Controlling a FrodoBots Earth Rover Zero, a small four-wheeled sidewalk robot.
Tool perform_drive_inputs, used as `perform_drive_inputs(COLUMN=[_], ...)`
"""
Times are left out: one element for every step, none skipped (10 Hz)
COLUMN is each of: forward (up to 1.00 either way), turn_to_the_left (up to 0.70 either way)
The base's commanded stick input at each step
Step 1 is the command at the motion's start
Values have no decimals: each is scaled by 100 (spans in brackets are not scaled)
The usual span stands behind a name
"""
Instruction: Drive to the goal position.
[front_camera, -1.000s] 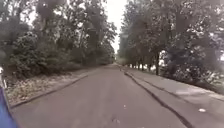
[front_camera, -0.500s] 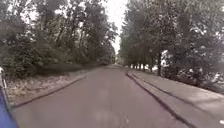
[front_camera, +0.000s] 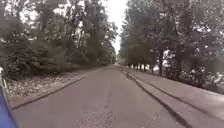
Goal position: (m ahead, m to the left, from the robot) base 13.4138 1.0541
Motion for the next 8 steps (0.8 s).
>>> perform_drive_inputs(forward=[70,70,70,70,70,70,70,70], turn_to_the_left=[-1,-1,-1,-1,-1,-1,-1,-1])
